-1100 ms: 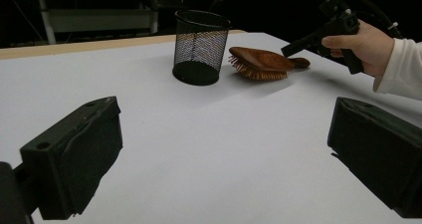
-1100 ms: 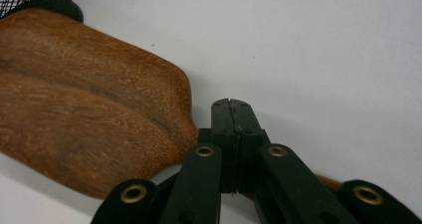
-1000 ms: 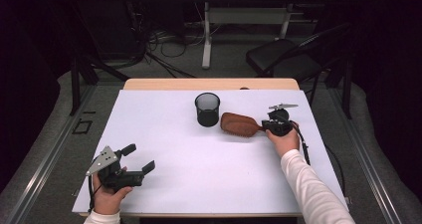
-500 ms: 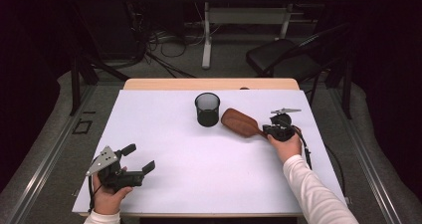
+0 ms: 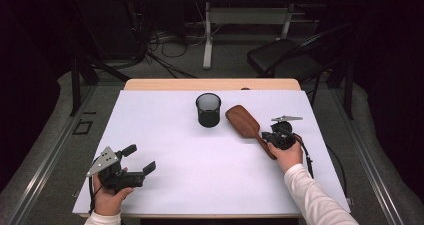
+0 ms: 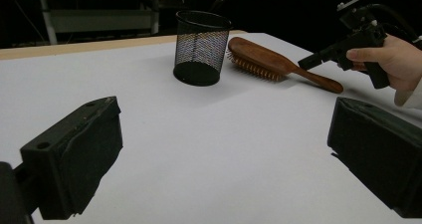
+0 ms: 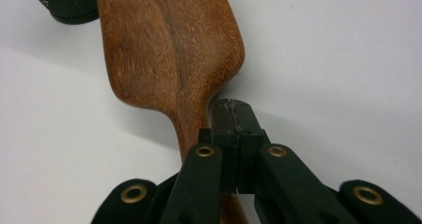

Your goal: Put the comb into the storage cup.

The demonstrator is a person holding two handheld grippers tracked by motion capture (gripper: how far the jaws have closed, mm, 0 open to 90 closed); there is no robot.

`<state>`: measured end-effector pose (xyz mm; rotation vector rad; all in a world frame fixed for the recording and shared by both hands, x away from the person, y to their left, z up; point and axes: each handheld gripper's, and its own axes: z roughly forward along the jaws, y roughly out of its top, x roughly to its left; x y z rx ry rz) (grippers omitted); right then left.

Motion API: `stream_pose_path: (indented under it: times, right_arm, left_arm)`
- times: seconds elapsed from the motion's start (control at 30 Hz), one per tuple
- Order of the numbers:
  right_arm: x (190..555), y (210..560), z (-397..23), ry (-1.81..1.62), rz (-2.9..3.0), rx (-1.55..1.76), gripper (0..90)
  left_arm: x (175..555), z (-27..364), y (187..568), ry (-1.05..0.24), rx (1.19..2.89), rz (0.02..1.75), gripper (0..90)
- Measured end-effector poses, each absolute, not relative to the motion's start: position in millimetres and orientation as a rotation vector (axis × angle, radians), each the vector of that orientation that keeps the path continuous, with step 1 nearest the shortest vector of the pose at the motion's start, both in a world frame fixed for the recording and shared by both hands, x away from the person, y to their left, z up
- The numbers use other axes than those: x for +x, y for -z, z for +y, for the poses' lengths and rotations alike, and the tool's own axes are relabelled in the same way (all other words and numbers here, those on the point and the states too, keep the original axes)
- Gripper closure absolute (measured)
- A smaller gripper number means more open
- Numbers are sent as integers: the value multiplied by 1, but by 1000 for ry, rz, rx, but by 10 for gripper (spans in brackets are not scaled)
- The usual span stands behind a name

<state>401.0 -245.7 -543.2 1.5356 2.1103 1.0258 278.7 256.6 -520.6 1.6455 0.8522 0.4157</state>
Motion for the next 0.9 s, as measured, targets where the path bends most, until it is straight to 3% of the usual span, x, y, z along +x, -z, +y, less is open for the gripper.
stream_pose_path:
  times: [0.6,0.9]
  right_arm:
    - [388,549,-242,-1064,2084,1536,885]
    - [385,544,-243,-1077,2062,1519,805]
  left_arm:
    - [279,256,521,-417,1641,856,7]
    - [279,257,521,-416,1645,853,7]
